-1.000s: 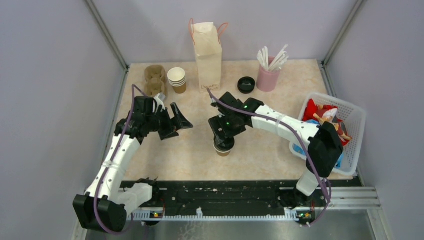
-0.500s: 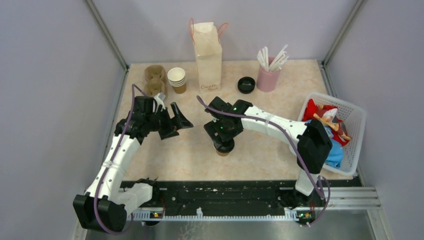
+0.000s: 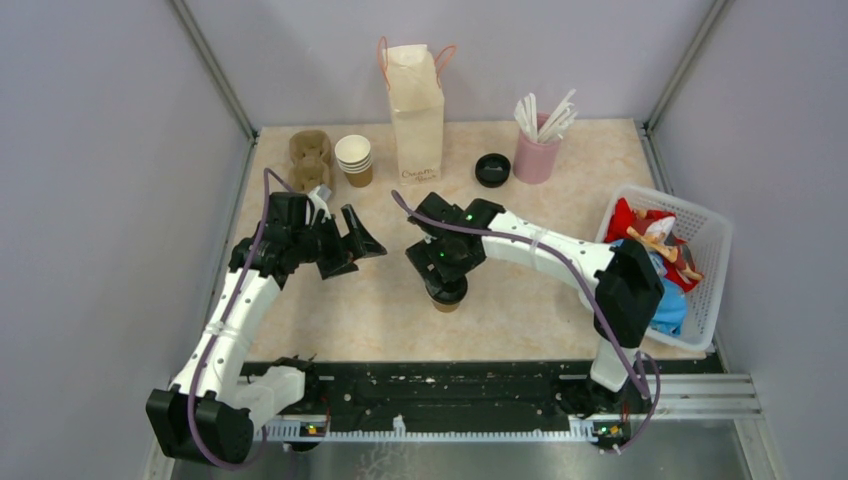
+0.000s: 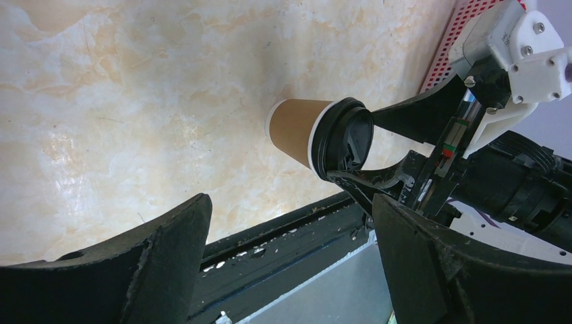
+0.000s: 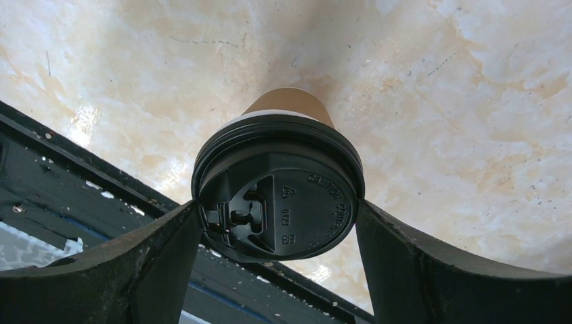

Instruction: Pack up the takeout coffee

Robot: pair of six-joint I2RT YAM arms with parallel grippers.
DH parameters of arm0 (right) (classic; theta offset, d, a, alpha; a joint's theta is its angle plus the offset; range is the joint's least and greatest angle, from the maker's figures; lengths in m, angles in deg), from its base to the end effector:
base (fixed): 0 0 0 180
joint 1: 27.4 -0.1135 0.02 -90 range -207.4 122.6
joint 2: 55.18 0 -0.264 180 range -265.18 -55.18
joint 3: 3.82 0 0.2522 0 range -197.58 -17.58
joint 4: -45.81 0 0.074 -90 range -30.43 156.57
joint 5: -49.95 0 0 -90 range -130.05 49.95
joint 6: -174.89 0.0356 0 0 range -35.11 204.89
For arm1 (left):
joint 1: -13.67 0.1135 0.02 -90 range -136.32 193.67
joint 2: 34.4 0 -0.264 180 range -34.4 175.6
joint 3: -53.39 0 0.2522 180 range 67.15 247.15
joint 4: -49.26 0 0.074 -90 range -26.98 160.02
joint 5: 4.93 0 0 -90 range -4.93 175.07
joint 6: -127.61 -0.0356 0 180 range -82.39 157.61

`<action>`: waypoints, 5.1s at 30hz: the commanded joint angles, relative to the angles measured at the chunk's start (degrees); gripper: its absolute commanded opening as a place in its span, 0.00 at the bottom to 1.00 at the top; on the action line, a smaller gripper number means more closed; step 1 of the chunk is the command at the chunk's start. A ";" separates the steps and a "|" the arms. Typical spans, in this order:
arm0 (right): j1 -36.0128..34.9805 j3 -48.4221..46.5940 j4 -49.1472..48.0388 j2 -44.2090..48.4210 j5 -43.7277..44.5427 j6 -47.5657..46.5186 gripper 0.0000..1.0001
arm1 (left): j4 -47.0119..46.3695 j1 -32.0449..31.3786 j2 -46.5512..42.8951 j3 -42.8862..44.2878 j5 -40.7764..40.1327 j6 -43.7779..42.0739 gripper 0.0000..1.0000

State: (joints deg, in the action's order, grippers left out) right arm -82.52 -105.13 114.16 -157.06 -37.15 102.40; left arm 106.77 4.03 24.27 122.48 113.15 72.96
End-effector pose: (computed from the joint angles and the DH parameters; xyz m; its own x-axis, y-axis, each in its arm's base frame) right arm 0.2107 0.2992 0.2671 -0.7522 -0.5537 -0.3572 -0.6109 0.7892 0.0632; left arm 0.1969 -0.0504 0.3074 -0.8572 -0.3722 -0.3559 -0.0396 0.7367 -0.6751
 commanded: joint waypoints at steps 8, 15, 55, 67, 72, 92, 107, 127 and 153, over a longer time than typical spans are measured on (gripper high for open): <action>-0.95 -3.05 -0.45 -0.88 -0.27 -0.52 0.88 | -2.55 0.01 0.03 -1.16 3.18 -0.50 0.98; 0.70 -9.20 3.62 3.84 -1.52 1.15 0.97 | -10.70 -0.89 2.42 -5.48 12.77 3.52 0.98; 28.51 32.85 -37.48 12.96 -49.03 14.91 0.52 | -26.85 -15.93 20.66 -10.49 9.82 14.44 0.34; 27.16 33.75 -38.39 11.49 -48.38 14.68 0.45 | -27.34 -16.19 21.70 -10.19 9.43 14.06 0.34; 27.26 37.05 -42.15 10.90 -48.03 17.16 0.42 | -26.42 -16.35 22.77 -10.24 8.05 13.28 0.34; 30.45 38.72 -41.95 16.42 -51.50 16.80 0.66 | -23.35 -17.02 20.75 -7.21 7.23 12.26 0.39; 33.24 40.76 -39.63 17.96 -50.94 16.05 0.43 | -24.89 -17.35 21.94 -7.54 8.27 12.94 0.37; 29.84 41.25 -40.87 14.00 -49.30 15.64 0.29 | -25.38 -18.61 23.30 -8.86 7.25 13.16 0.33; 30.78 32.35 -23.83 19.55 -41.13 8.03 0.46 | -7.81 -19.44 15.94 1.05 -2.74 7.04 0.46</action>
State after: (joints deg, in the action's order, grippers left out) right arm -52.27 -68.37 82.40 -141.22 -80.73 115.02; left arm 90.71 -15.27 44.19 116.78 114.15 83.94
